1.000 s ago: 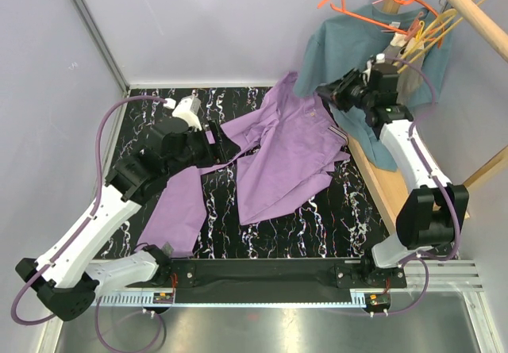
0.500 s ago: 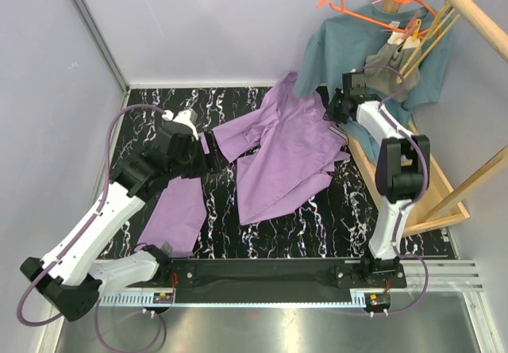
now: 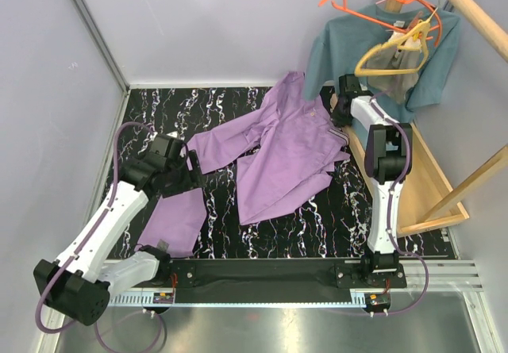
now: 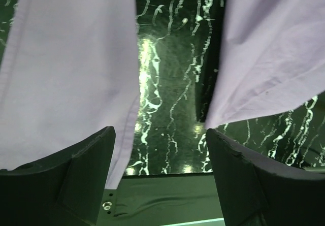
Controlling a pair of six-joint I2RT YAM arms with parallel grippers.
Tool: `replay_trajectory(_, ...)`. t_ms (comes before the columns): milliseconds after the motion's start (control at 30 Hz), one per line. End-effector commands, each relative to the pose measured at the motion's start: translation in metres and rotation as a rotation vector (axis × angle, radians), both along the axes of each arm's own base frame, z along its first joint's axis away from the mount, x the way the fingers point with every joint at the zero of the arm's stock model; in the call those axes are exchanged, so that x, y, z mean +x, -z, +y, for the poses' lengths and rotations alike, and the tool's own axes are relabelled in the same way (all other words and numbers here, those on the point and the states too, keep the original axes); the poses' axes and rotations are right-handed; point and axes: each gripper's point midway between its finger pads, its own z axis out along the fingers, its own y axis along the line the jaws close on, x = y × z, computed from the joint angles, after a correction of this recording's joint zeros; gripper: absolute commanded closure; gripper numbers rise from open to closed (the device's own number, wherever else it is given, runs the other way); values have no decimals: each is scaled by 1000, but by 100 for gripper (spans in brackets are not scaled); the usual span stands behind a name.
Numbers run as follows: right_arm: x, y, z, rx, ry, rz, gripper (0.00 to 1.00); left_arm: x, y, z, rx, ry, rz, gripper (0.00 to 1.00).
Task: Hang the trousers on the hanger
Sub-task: Flatten out the trousers at the center of the board.
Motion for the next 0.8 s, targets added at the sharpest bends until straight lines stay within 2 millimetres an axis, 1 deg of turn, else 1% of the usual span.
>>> replay_trajectory(0, 13, -11, -50, -93, 114, -9, 93, 3, 0, 8, 16, 16, -6, 22)
replay_trajectory(33, 10, -4, -57, -100, 130, 20, 93, 5, 1, 12, 22, 5, 2, 22)
replay_trajectory(67, 14, -11, -63, -120, 151, 7, 93, 6, 2, 14, 28, 7, 4, 22)
replay_trajectory(100, 14, -12, -69, -152, 170, 10, 92, 7, 2, 16, 33, 3, 7, 22)
replay_trajectory(133, 10, -8, -84, -158, 199, 31, 92, 10, 4, 18, 43, -4, 15, 22)
replay_trajectory(167, 13, -12, -94, -159, 221, 27, 92, 12, 3, 18, 47, -3, 13, 21)
replay_trajectory(200, 4, -8, -102, -175, 255, 69, 91, 14, 6, 18, 56, -2, 26, 21)
replay_trajectory(233, 0, 2, -108, -179, 272, 102, 91, 16, 6, 17, 58, 0, 24, 21)
replay_trajectory(267, 4, -4, -115, -168, 292, 93, 91, 19, 5, 17, 61, 4, 24, 21)
replay_trajectory(300, 5, -3, -111, -140, 273, 103, 90, 21, 9, 16, 68, 7, 40, 21)
replay_trajectory(333, 9, -7, -107, -124, 252, 88, 88, 22, 10, 16, 72, 8, 47, 21)
replay_trajectory(367, 9, -6, -100, -101, 219, 84, 85, 24, 10, 16, 74, 5, 46, 21)
replay_trajectory(400, 16, -11, -86, -75, 168, 55, 81, 24, 11, 17, 78, 0, 51, 21)
replay_trajectory(433, 13, -19, -79, -69, 151, 46, 78, 25, 14, 19, 92, -8, 63, 21)
replay_trajectory(467, 11, -23, -73, -58, 135, 41, 71, 24, 16, 20, 97, -23, 73, 21)
replay_trajectory(500, 11, -28, -55, -24, 98, 35, 68, 23, 19, 22, 109, -35, 85, 21)
replay_trajectory(533, 6, -40, -46, -12, 85, 25, 63, 21, 25, 26, 131, -58, 116, 21)
replay_trajectory(567, 1, -44, -44, -5, 81, 30, 59, 20, 28, 28, 144, -71, 134, 22)
replay_trajectory(600, -4, -49, -18, 22, 29, 34, 55, 18, 31, 31, 156, -86, 156, 22)
replay_trajectory(633, -8, -66, 1, 35, -4, 7, 52, 14, 39, 36, 188, -109, 201, 23)
replay_trajectory(667, -21, -59, 14, 46, -28, 39, 50, 10, 44, 37, 190, -148, 229, 23)
replay_trajectory(700, -28, -63, 28, 68, -54, 38, 47, 7, 49, 38, 194, -173, 252, 24)
replay_trajectory(733, -38, -76, 54, 76, -106, 24, 46, 3, 55, 37, 189, -188, 282, 24)
replay_trajectory(767, -54, -67, 64, 78, -130, 60, 44, -4, 65, 36, 173, -225, 315, 24)
